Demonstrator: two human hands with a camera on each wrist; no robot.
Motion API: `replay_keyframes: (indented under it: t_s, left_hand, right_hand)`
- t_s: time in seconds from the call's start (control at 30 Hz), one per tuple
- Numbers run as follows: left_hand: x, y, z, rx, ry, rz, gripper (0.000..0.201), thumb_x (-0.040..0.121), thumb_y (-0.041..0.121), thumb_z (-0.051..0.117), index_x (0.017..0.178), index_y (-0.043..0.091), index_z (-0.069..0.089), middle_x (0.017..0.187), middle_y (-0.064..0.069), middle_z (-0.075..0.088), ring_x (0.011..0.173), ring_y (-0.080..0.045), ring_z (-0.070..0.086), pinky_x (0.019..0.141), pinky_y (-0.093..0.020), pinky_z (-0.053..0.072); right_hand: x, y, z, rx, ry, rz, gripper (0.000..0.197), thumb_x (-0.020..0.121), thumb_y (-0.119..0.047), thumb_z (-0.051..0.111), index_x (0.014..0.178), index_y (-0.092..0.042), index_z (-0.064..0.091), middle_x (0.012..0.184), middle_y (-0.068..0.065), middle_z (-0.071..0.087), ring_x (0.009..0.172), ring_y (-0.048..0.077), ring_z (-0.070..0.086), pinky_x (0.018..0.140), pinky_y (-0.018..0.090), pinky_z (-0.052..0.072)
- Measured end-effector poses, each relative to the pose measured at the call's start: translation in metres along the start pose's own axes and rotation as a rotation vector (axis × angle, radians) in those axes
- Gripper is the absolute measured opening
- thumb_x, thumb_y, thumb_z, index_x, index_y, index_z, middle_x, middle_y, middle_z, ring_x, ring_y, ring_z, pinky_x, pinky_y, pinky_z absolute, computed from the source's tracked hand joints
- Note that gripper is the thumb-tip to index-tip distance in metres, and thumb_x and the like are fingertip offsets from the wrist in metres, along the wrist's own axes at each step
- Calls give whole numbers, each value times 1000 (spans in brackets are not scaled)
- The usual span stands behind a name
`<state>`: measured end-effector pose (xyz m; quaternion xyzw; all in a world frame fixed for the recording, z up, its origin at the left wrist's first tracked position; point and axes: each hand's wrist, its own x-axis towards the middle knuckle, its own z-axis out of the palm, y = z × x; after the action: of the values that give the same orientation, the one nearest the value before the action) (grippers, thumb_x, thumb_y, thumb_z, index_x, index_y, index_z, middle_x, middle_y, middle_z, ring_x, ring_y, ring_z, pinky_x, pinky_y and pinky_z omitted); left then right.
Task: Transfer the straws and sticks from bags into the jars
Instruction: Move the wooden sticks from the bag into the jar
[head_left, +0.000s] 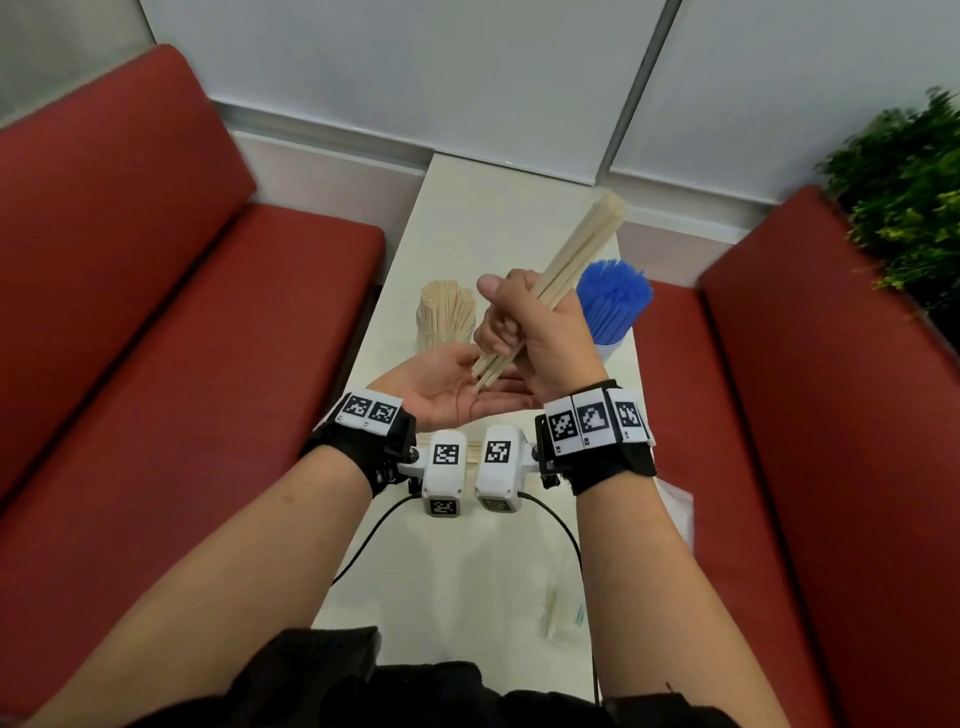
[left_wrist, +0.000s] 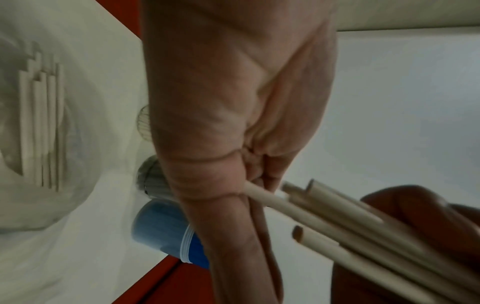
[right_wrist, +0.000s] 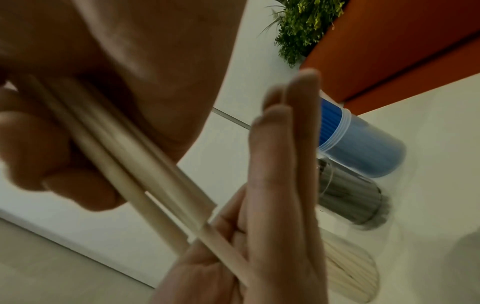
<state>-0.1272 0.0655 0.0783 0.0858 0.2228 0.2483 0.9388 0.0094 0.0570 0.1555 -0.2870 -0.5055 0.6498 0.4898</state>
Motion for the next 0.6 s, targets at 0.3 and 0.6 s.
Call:
replay_keyframes:
  t_s: [0.3,0.6]
  left_hand:
    - [4,-4,-6,0,44,8,47,105,25,45,146,1,42,150,-22,43,140,-37,43,112,-42,42]
    - [10,-13,-6,139,224,-3,27,80,27,60,63,5,66,59,-3,54,41,-8,52,32,-16,43]
  right_hand:
    - [-2,7,2,-23,21,5,45,88,-14,74,55,-17,43,51,0,35,45,18,38,52,29,36]
    - [-9,28,3,-111,99,62,44,88,-12,72,55,-19,44,49,1,39,45,17,39,49,26,38]
